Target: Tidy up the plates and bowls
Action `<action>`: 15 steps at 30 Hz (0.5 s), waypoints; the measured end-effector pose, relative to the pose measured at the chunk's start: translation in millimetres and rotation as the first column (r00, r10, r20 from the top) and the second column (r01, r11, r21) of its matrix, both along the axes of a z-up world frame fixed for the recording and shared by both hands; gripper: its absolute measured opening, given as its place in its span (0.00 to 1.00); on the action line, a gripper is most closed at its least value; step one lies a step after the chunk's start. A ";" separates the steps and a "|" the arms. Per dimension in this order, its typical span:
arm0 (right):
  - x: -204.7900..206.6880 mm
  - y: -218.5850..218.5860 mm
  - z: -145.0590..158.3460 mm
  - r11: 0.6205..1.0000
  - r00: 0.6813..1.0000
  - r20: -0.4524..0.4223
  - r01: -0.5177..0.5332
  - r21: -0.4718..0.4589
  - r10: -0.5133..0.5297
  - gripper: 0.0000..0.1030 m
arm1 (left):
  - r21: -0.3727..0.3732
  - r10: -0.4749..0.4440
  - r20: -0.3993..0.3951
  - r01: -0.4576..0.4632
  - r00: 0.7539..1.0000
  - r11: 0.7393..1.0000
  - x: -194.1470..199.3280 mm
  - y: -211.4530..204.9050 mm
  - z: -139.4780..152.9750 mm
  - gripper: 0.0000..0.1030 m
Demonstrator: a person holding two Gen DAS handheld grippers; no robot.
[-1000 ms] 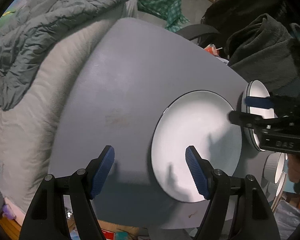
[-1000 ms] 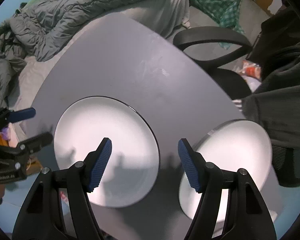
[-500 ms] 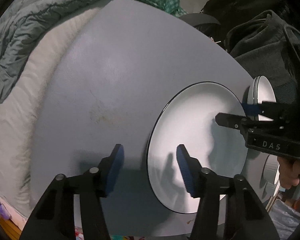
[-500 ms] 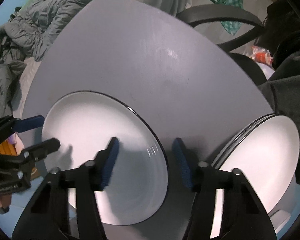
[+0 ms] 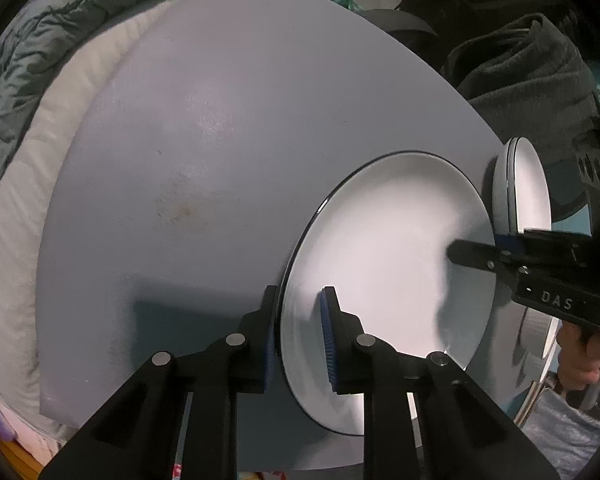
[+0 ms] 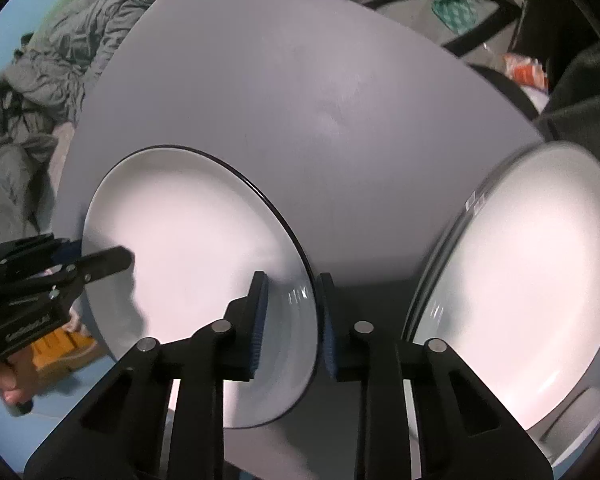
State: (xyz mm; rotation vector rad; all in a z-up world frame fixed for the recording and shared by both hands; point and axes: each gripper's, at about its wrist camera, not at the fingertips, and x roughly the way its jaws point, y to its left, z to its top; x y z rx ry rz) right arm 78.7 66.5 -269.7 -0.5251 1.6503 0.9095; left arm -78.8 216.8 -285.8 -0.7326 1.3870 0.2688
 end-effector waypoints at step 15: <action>-20.8 -99.1 -3.3 0.953 0.948 -0.104 0.304 0.008 -0.301 0.17 | 0.007 -0.122 -0.030 0.123 0.992 0.992 3.3 -58.0 1.0 0.20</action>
